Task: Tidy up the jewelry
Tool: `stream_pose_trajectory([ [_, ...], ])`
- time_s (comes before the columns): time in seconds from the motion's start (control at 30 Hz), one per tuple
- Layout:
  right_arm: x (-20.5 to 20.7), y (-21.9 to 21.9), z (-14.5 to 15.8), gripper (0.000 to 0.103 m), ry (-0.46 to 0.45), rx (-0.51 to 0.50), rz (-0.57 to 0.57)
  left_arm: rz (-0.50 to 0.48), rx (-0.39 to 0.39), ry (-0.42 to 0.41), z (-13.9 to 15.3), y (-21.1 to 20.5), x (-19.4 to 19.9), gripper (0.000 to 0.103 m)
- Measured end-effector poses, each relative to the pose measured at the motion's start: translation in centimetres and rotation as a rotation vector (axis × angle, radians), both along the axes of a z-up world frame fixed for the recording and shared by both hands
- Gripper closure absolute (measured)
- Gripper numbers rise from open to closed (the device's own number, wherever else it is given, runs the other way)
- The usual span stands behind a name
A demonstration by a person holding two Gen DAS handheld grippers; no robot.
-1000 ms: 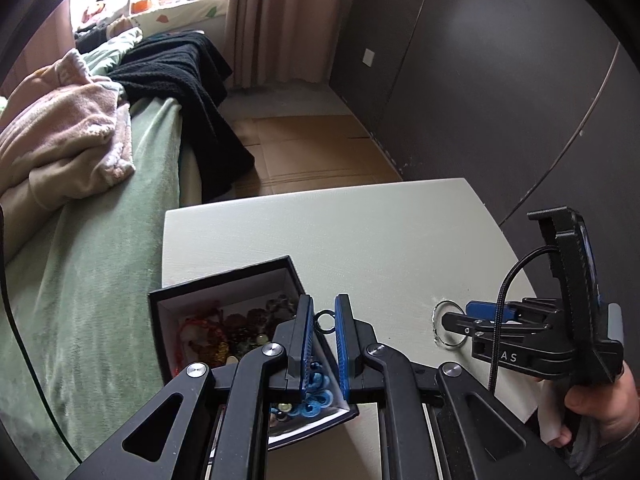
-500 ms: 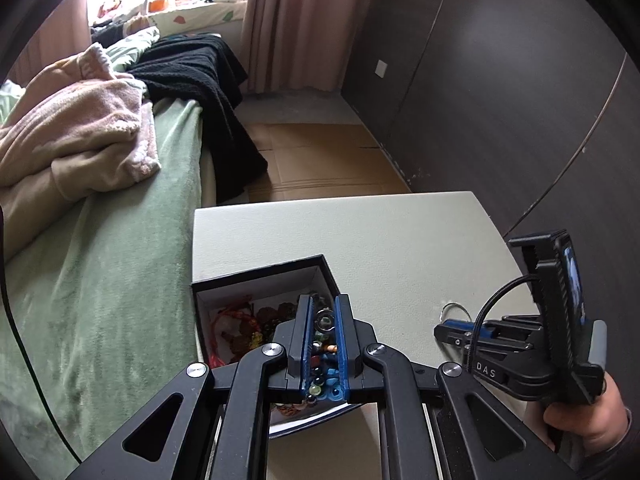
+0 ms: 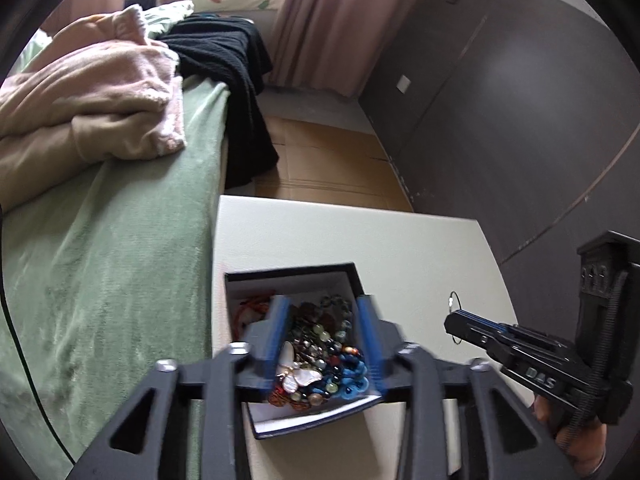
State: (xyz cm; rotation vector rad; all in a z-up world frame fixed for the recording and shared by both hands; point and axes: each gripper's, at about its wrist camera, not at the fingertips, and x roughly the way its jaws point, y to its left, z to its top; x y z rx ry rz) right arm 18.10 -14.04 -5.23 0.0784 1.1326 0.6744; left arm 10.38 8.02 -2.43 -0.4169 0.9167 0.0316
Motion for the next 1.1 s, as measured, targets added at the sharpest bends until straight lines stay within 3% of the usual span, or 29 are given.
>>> stream_pose_trajectory([
  [0.47,-1.0,6.9,3.0,0.098,-0.020,0.320,0.169,0.149,-0.008,-0.011,0.9,3.5,-0.9,0.055],
  [0.53,-1.1,8.0,2.7,0.089,0.019,0.309,0.190,0.165,-0.003,-0.014,1.3,3.8,-1.2,0.055],
  [0.6,-1.3,7.8,2.3,0.048,0.030,0.312,0.170,0.168,0.000,-0.016,1.6,3.7,-1.6,0.055],
  [0.67,-1.5,7.0,2.4,0.039,-0.003,0.291,0.131,0.166,0.011,-0.018,2.0,3.4,-1.8,0.055],
  [0.97,-1.4,1.4,3.5,0.038,-0.012,0.292,0.006,0.128,0.080,-0.052,4.3,0.1,-3.1,0.055],
  [1.1,-2.0,-0.1,5.1,0.038,-0.074,0.249,-0.001,0.110,0.117,-0.091,5.1,-1.6,-4.0,0.055],
])
